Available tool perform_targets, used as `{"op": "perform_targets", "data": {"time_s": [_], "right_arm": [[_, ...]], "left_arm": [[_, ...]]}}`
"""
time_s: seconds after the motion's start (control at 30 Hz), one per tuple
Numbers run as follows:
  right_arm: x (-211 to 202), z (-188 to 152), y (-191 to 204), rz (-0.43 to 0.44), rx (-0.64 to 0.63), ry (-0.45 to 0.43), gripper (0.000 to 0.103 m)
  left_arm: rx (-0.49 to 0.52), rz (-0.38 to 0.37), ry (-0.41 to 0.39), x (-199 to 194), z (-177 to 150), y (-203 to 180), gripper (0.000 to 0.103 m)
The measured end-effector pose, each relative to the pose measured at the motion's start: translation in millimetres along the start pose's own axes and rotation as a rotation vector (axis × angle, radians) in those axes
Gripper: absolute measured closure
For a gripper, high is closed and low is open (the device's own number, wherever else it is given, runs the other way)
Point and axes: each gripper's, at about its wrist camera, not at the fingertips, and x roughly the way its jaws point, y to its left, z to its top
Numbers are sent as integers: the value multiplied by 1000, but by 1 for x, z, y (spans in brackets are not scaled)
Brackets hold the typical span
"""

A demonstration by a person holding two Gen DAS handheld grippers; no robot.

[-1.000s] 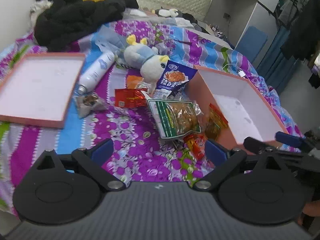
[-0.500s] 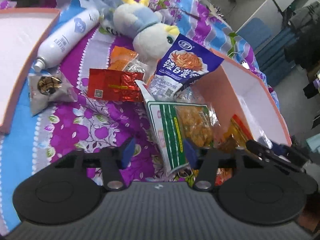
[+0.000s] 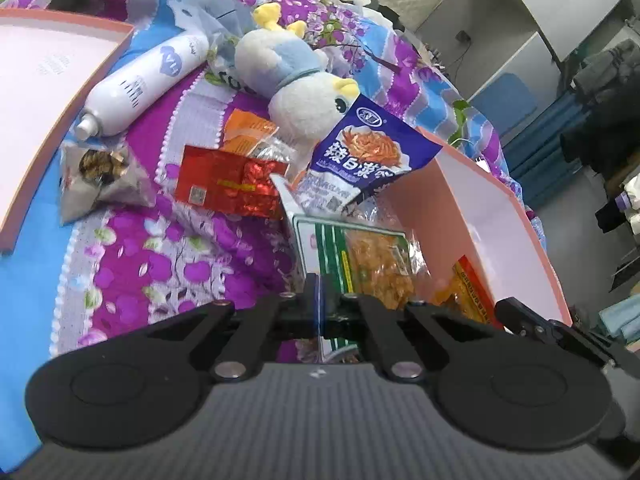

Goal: Organize snacks
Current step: 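Reach into the pile and grasp the green-labeled snack bag with the left tool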

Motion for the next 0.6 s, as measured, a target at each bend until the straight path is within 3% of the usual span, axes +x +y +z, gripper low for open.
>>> {"op": "perform_targets", "data": {"time_s": [0.23,0.3,0.37,0.4,0.5,0.6], "right_arm": [[-22,-21,6,50,14,-15,100],[-27,-27,7,62,22,-21,100],[-31,-32,8,69,26,-23,100],[-33,-35,9,75,31,-25,100],[-38,-43,11,84,40,-30,100],[-41,-49,14,91,53,-35,100]], "left_arm": [[-74,-41,-23,-17,-18,14,100],[-94,-50,-32,-20,-20,19,91],[-131,-89,-29,-18,-22,26,55],[-157,-98,-30,-16,-22,29,47],[-153,-93,-38,-6,-21,33,46],[-187,-105,6,15,-20,40,46]]}}
